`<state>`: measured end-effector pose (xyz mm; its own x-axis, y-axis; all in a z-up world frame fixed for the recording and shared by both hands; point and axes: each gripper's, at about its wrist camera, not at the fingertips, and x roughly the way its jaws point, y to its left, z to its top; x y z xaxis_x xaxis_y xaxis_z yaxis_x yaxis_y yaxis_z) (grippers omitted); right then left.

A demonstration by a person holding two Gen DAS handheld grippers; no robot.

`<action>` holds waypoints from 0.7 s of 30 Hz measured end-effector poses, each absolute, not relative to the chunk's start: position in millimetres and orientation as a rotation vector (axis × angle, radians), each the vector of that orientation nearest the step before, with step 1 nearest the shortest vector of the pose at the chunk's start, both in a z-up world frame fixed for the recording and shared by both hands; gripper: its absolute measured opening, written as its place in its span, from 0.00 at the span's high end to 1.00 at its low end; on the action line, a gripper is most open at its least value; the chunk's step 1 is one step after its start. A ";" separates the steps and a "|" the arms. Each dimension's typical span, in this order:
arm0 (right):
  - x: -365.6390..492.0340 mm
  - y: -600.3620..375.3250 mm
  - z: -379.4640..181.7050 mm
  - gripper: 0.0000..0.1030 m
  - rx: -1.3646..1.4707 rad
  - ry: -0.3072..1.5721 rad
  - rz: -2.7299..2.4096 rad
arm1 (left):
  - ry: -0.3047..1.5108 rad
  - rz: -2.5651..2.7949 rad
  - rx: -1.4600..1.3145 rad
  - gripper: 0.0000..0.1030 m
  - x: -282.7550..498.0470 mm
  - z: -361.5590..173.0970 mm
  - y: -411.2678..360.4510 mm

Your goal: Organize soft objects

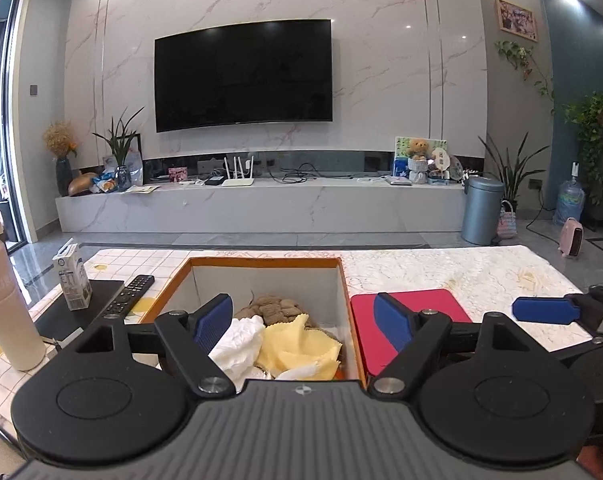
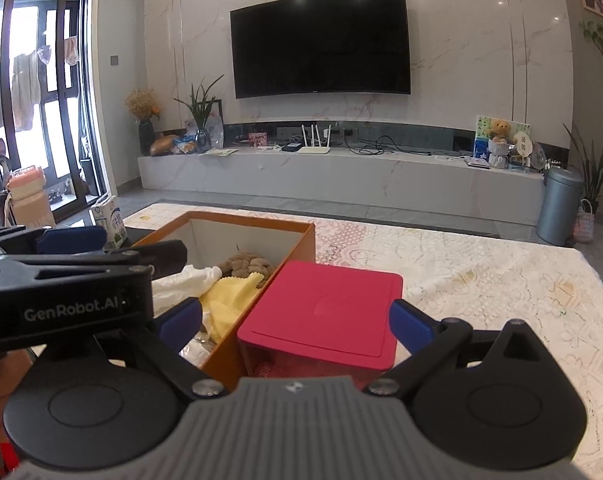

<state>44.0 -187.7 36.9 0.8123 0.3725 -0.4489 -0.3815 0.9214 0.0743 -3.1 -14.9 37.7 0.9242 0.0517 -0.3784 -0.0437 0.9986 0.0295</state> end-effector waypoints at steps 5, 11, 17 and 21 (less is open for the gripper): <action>44.3 -187.3 36.8 0.05 -0.027 0.481 0.406 | 0.397 0.050 0.014 0.08 -2.6 37.1 -13.4; 45.3 -187.7 35.0 0.05 -0.019 0.489 0.413 | 0.402 0.061 0.025 0.07 -4.1 37.5 -16.4; 46.5 -188.7 33.3 0.05 -0.011 0.489 0.413 | 0.405 0.081 0.023 0.07 -4.4 38.0 -17.0; 46.8 -189.6 32.6 0.05 0.002 0.491 0.417 | 0.395 0.093 0.036 0.07 -6.0 38.3 -18.5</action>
<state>46.8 -189.6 32.6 0.7997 0.3894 -0.4570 -0.3883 0.9160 0.1011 -6.0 -18.5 38.3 0.9189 0.0974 -0.3822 -0.0834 0.9951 0.0532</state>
